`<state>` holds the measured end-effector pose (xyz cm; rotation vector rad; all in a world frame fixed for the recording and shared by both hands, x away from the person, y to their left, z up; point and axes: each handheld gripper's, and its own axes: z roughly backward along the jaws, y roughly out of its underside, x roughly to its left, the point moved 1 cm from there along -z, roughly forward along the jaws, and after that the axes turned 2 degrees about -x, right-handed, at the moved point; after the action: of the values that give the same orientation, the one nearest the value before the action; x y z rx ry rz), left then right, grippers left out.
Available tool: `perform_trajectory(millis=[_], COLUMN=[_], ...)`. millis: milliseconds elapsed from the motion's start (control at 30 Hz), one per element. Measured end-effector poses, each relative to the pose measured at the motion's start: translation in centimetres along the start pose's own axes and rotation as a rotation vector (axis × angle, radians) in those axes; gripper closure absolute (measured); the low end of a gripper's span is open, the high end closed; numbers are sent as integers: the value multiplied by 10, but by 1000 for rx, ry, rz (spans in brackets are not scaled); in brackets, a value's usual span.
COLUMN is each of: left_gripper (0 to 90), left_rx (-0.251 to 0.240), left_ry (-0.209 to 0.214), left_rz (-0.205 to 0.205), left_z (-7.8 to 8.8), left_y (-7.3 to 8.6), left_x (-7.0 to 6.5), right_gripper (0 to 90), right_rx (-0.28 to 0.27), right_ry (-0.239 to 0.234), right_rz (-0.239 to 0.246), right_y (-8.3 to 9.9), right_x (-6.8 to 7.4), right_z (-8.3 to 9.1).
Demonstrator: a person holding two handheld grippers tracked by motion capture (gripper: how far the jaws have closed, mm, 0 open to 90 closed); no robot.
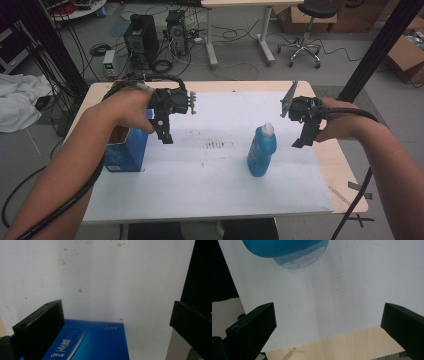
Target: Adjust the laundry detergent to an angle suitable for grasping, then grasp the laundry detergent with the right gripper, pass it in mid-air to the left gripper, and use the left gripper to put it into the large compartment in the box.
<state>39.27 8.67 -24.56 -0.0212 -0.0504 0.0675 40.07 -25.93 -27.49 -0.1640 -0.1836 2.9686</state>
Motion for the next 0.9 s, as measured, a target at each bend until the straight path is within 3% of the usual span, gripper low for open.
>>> perform_trajectory(millis=[900], left_gripper=[1], left_rx=[-16], left_ry=[-8], left_rz=[-14], left_z=[3], left_y=[2], left_x=[-3], right_gripper=[0], right_rx=[9], right_ry=[15], right_rz=[-5], right_y=[-2], right_x=[1], right_z=[6])
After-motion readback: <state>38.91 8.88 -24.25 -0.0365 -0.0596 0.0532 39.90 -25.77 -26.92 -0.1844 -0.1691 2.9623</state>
